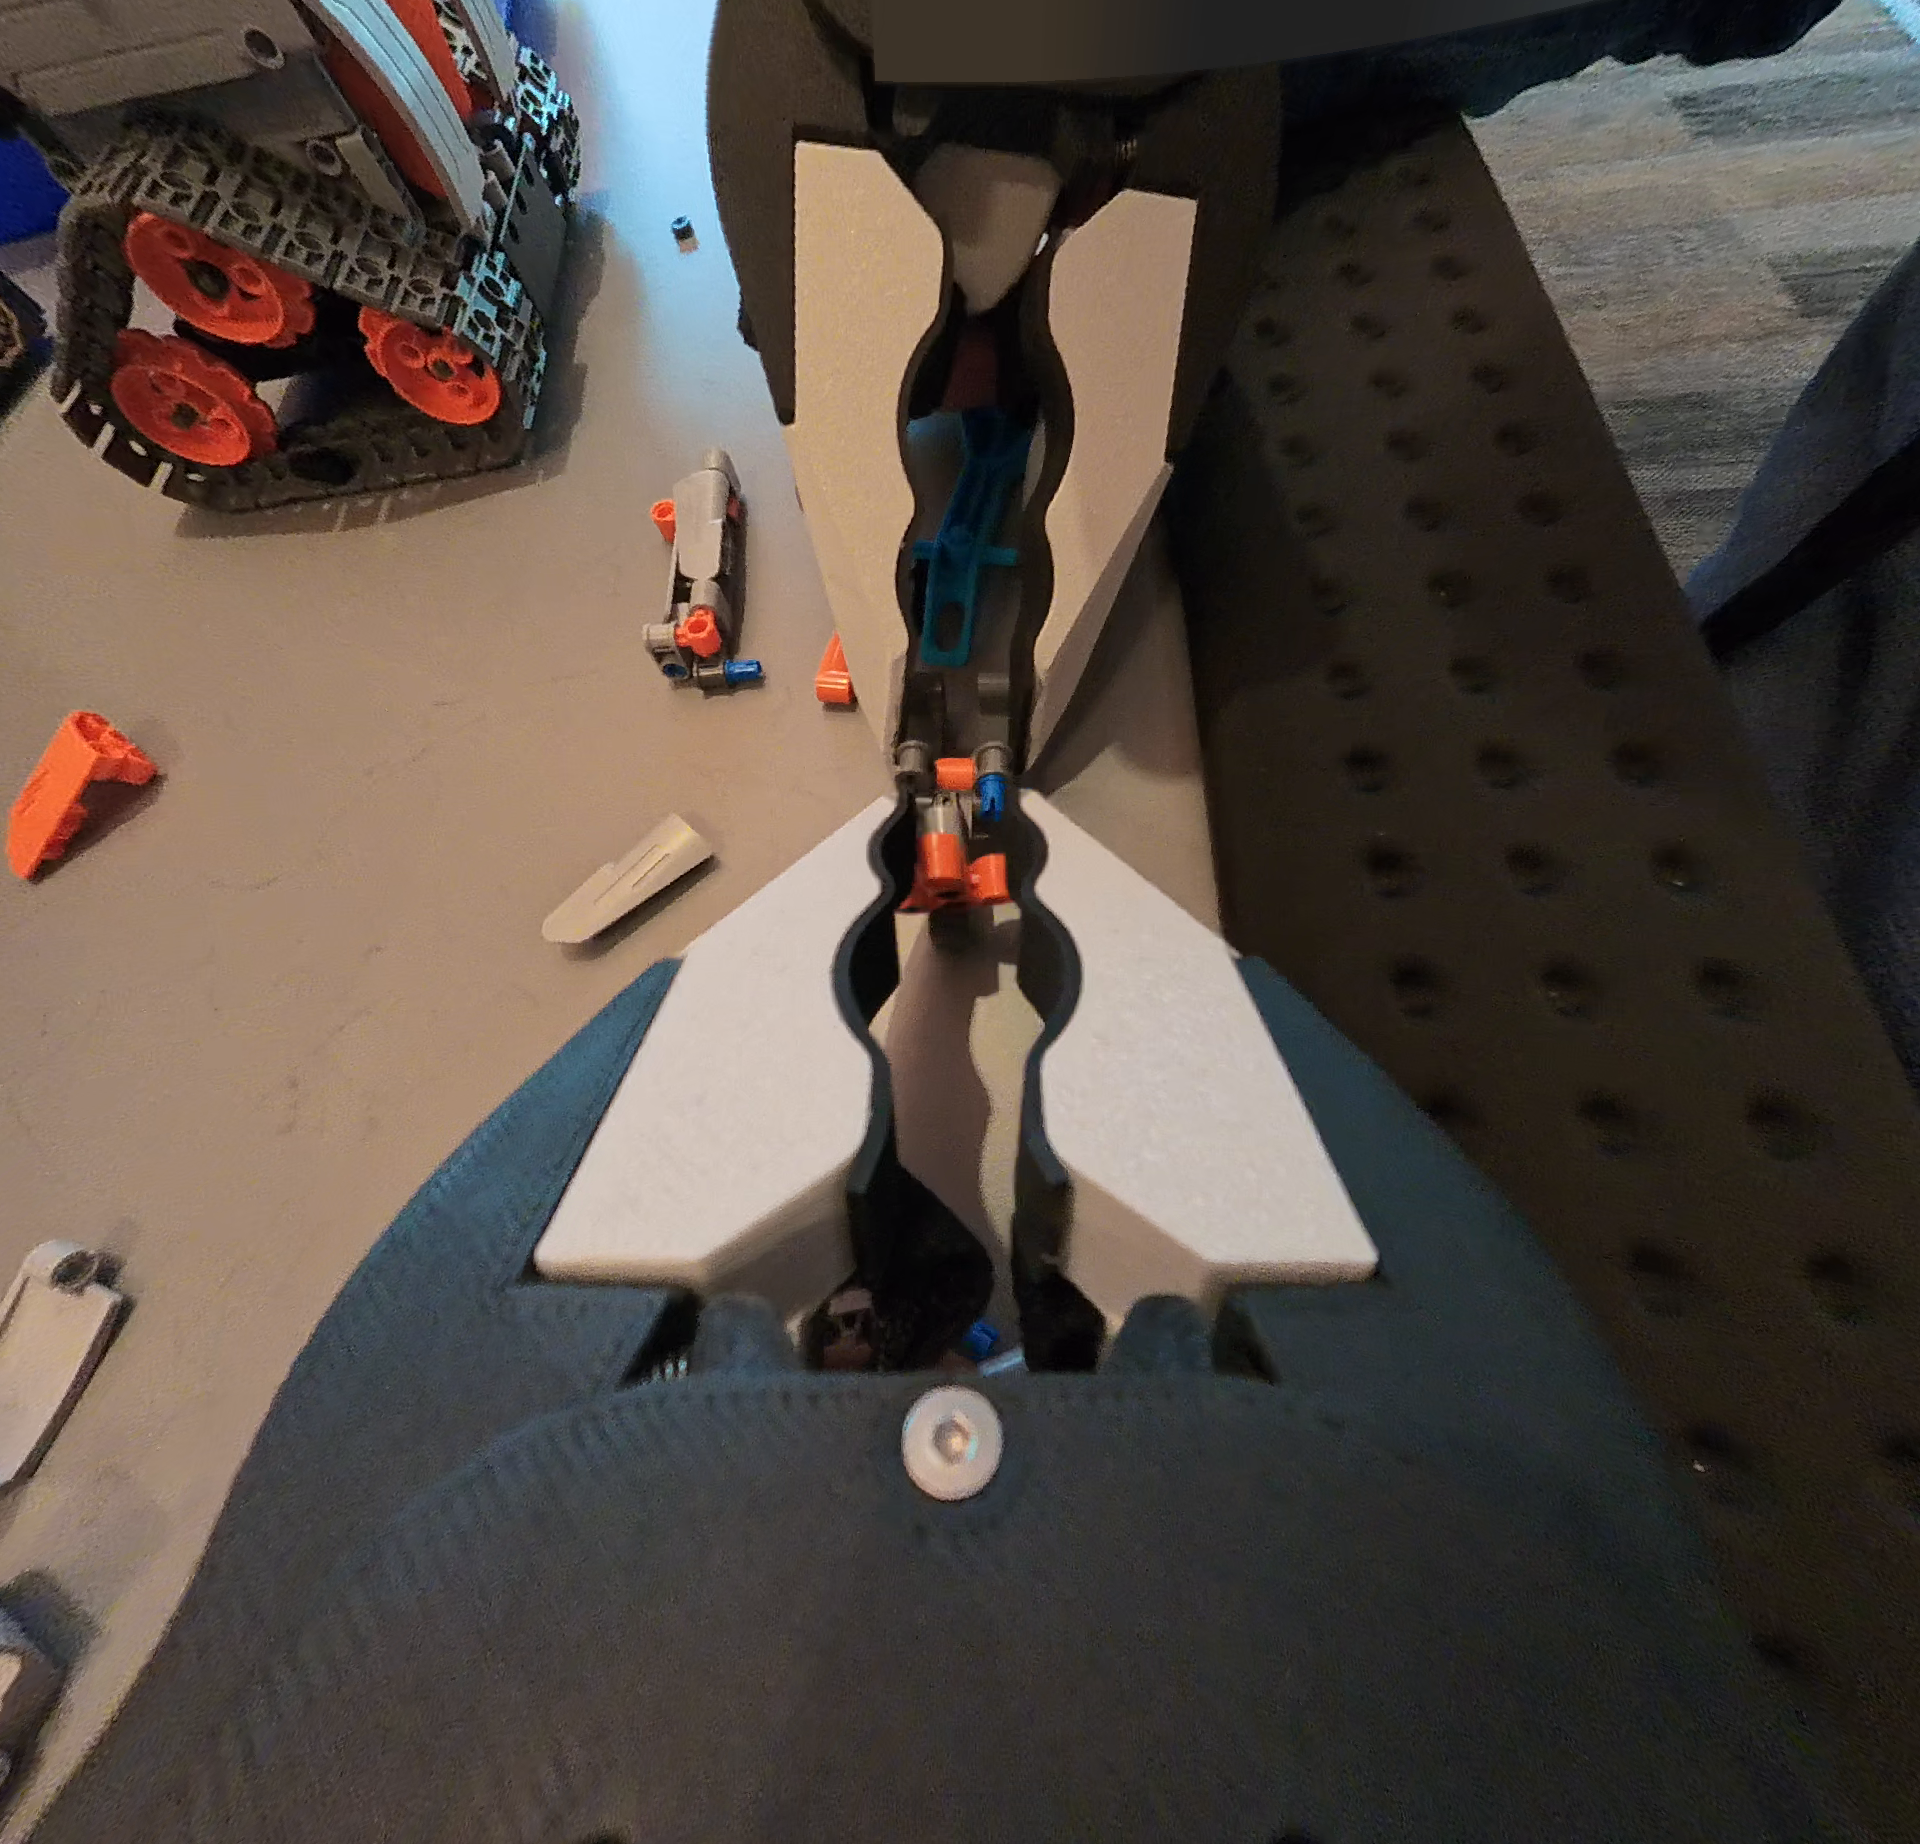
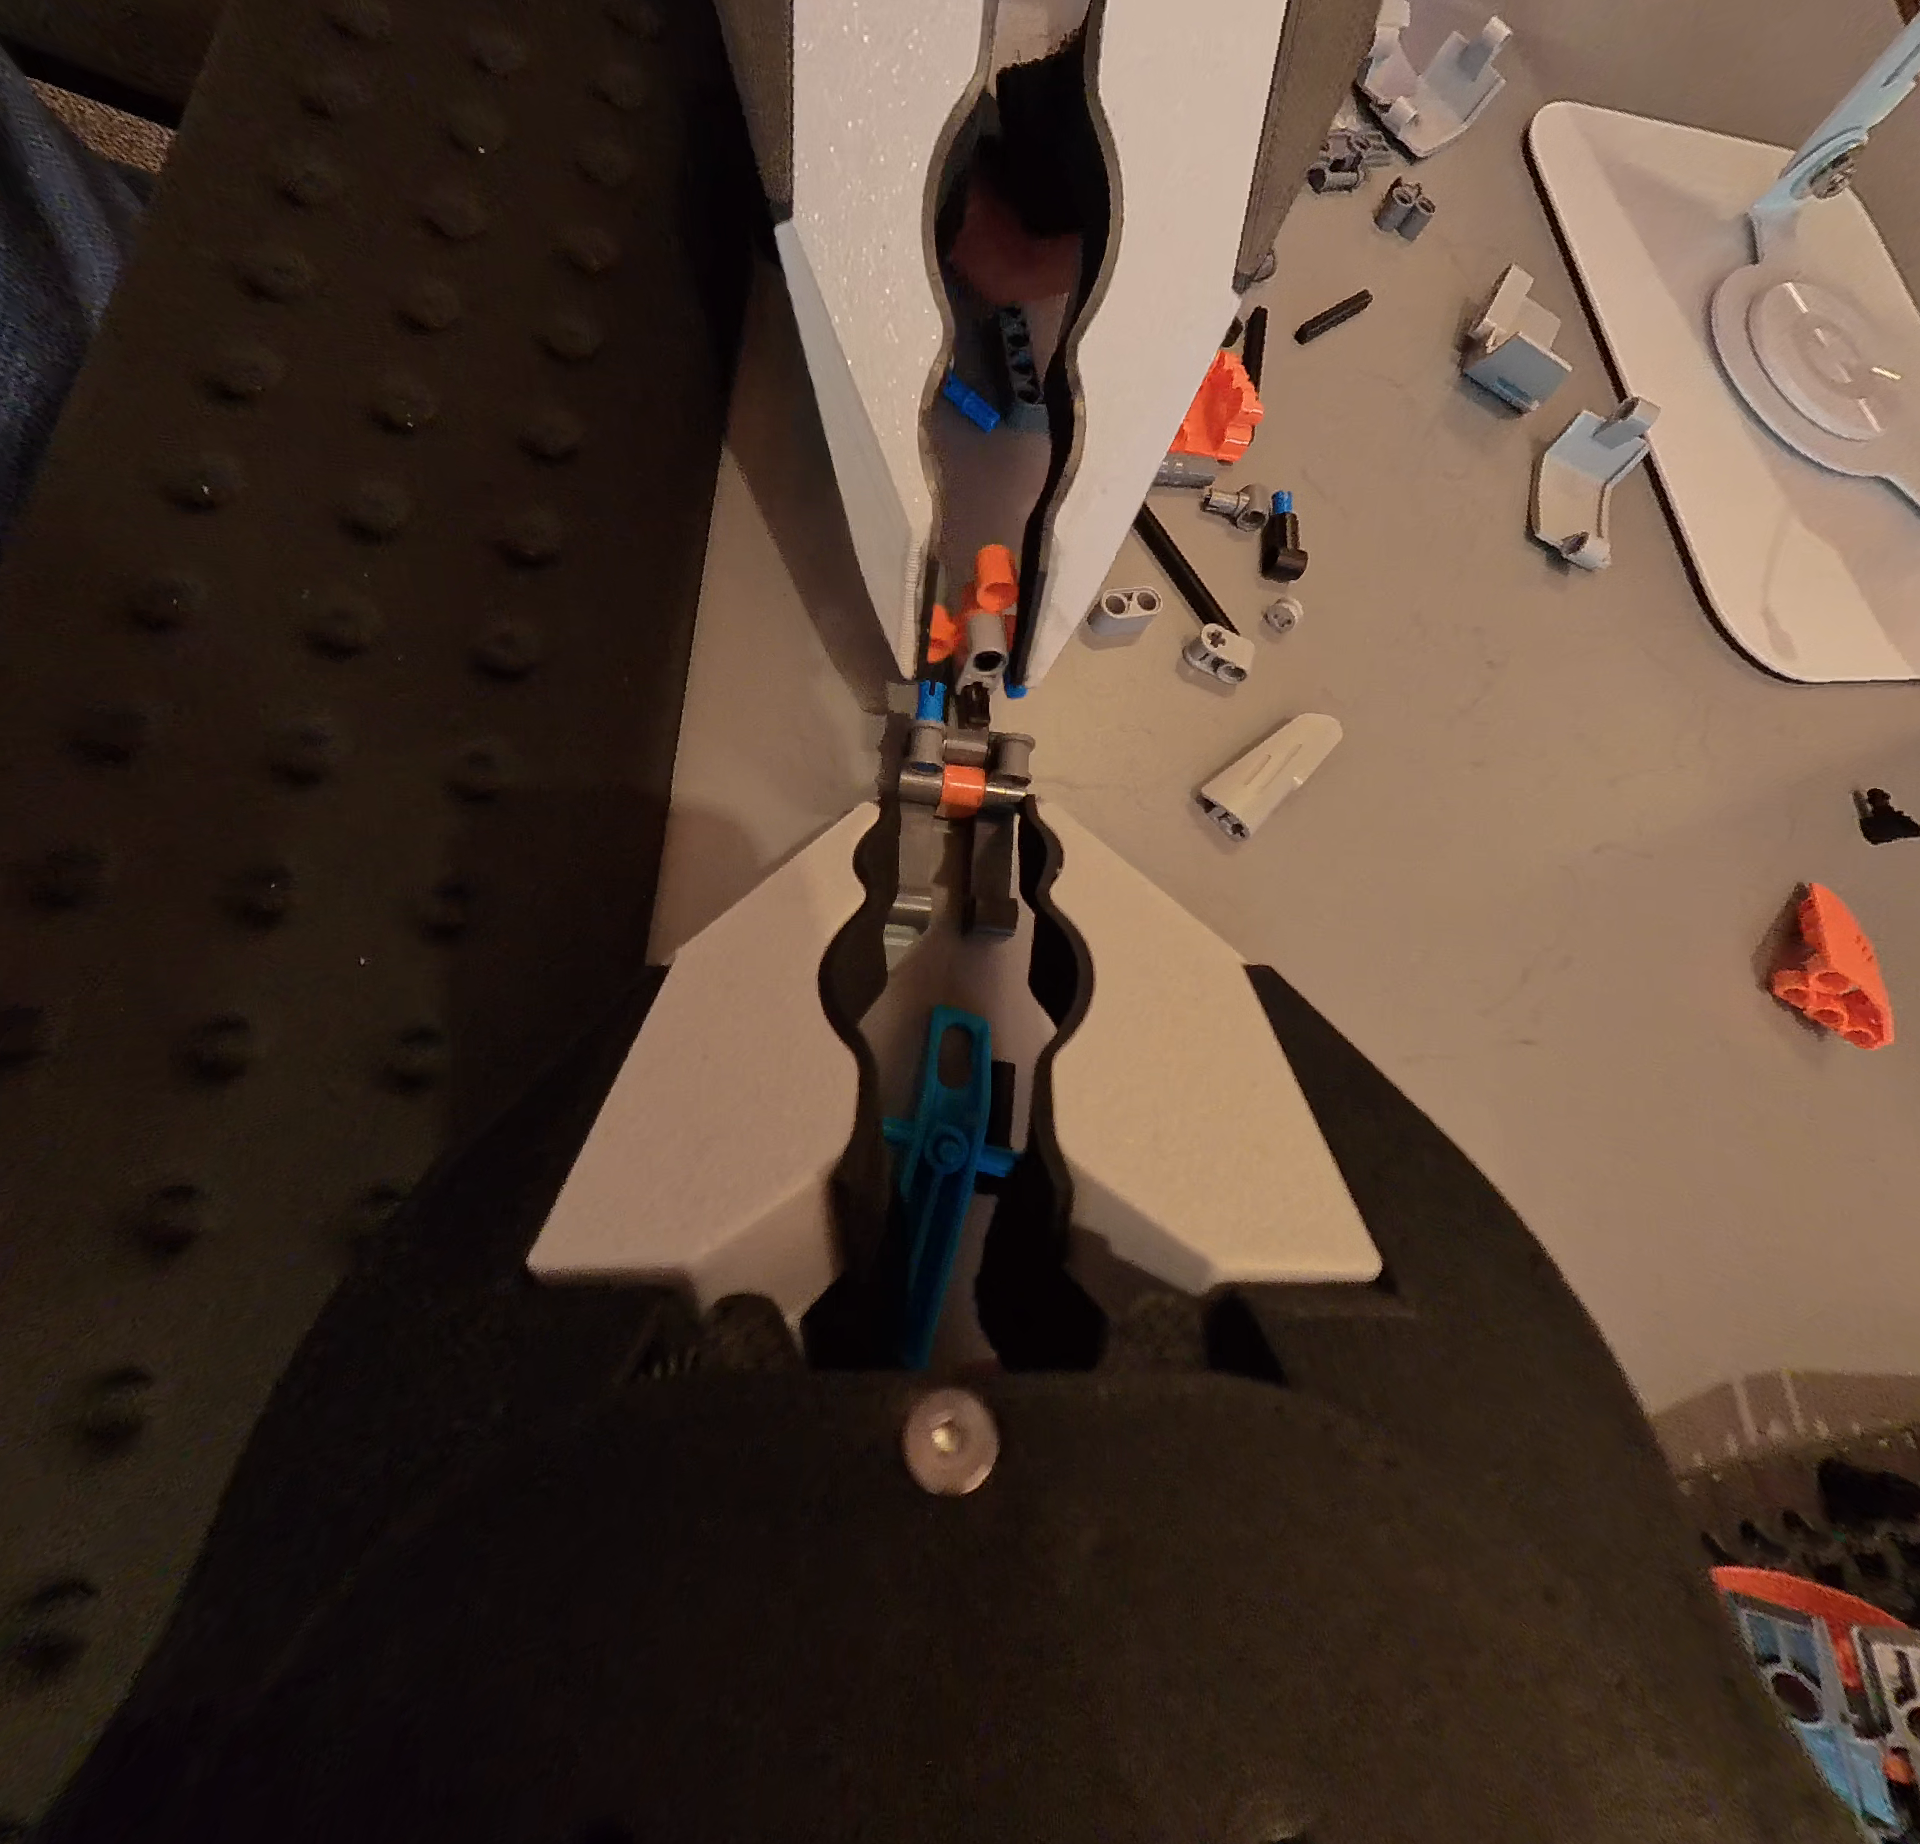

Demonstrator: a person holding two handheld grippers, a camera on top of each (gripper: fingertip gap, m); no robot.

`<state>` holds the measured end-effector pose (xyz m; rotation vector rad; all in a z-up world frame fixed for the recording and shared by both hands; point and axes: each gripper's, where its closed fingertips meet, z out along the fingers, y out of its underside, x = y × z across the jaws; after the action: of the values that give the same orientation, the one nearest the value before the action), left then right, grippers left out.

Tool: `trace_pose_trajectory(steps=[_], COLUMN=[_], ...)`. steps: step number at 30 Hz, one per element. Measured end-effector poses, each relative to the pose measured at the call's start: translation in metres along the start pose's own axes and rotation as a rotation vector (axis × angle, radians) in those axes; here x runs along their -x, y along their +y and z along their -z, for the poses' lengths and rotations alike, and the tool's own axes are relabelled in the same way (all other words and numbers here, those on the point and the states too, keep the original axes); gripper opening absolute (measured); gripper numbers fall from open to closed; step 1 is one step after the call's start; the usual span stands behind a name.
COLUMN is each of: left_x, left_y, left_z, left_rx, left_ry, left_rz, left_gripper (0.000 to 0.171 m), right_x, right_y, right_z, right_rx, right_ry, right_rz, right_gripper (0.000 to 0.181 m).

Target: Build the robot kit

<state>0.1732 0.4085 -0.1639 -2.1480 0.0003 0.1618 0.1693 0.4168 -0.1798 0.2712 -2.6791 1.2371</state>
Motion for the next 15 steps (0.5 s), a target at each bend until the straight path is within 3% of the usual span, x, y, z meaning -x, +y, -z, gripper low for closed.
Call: trace_pose_trajectory(steps=[8,11,15], left_x=[0.004,0.003,0.008], left_y=[0.013,0.015,0.012], left_z=[0.012,0.008,0.007], left_rx=[0.083,0.100,0.074], left_ry=[-0.063,-0.020,-0.011], left_rz=[-0.037,0.023,0.037], left_gripper=[0.032,0.037,0.024], right_x=[0.000,0.001,0.001], right_y=[0.000,0.000,0.000], right_z=[0.000,0.000,0.000], right_rx=[-0.001,0.001,0.000], right_ry=[-0.006,-0.008,-0.007], right_rz=[-0.004,-0.001,-0.003], right_gripper=[0.021,0.021,0.021])
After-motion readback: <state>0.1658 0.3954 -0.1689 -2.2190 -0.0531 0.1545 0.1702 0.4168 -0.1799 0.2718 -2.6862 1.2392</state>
